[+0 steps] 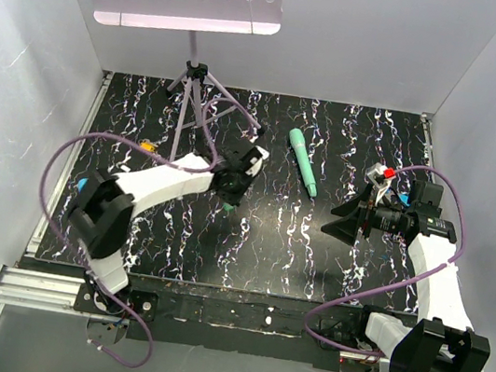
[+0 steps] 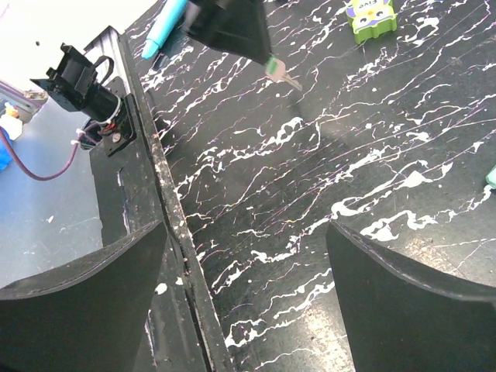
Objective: Put the keys on the keyring
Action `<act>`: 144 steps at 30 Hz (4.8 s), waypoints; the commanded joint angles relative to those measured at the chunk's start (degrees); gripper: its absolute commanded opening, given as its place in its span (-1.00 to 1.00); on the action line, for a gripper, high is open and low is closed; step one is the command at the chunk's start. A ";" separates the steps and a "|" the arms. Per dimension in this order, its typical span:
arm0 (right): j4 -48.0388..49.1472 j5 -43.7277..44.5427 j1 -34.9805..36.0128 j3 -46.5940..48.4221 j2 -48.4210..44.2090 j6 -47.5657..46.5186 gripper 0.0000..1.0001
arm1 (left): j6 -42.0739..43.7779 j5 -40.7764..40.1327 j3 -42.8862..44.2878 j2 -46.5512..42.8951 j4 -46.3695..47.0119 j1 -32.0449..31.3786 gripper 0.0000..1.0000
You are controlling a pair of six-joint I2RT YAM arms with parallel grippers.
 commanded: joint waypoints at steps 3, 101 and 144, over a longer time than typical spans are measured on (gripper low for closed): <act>-2.99 -2.80 -0.11 1.09 -0.32 -3.89 0.85 | 0.17 8.65 -15.15 -23.91 12.20 -1.05 -1.00; -34.20 9.59 32.76 20.25 6.97 -42.83 0.66 | -0.97 19.75 -46.92 -47.59 52.48 -18.89 -1.00; -21.28 5.28 41.73 20.08 12.95 -33.43 0.18 | 1.14 20.19 -49.99 -48.21 60.47 -20.21 -1.00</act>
